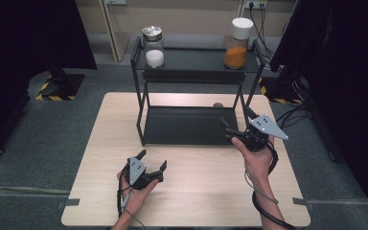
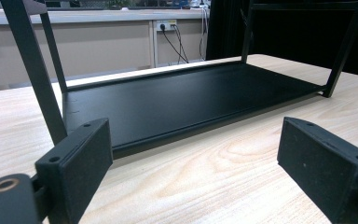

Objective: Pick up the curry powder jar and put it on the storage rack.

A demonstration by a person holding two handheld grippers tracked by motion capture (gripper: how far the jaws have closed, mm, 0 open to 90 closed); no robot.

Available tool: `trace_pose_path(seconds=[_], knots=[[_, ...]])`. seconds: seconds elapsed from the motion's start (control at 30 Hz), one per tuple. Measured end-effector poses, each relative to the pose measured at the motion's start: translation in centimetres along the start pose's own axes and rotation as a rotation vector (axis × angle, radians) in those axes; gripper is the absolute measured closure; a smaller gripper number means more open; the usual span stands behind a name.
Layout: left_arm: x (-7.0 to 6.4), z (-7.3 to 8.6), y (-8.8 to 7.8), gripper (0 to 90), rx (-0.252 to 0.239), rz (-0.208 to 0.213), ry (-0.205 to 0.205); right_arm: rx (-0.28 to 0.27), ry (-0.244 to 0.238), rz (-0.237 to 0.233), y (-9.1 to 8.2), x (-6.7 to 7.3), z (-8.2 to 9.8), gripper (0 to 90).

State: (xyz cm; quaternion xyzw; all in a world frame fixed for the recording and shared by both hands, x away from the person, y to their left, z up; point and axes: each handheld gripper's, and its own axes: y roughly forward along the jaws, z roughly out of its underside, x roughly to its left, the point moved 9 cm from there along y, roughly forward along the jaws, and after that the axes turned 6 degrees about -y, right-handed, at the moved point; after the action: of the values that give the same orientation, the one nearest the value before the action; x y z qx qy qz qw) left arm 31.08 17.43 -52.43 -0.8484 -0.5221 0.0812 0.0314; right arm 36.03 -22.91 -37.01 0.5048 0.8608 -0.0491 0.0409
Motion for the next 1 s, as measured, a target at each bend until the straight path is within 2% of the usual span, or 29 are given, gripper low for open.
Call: trace_pose_path(seconds=[1.0], knots=[[0.0, 0.0, 0.0, 9.6, -0.002, 0.000, 0.000, 0.079, 0.010, -0.018, -3.0, 1.1, 6.3, 4.9]])
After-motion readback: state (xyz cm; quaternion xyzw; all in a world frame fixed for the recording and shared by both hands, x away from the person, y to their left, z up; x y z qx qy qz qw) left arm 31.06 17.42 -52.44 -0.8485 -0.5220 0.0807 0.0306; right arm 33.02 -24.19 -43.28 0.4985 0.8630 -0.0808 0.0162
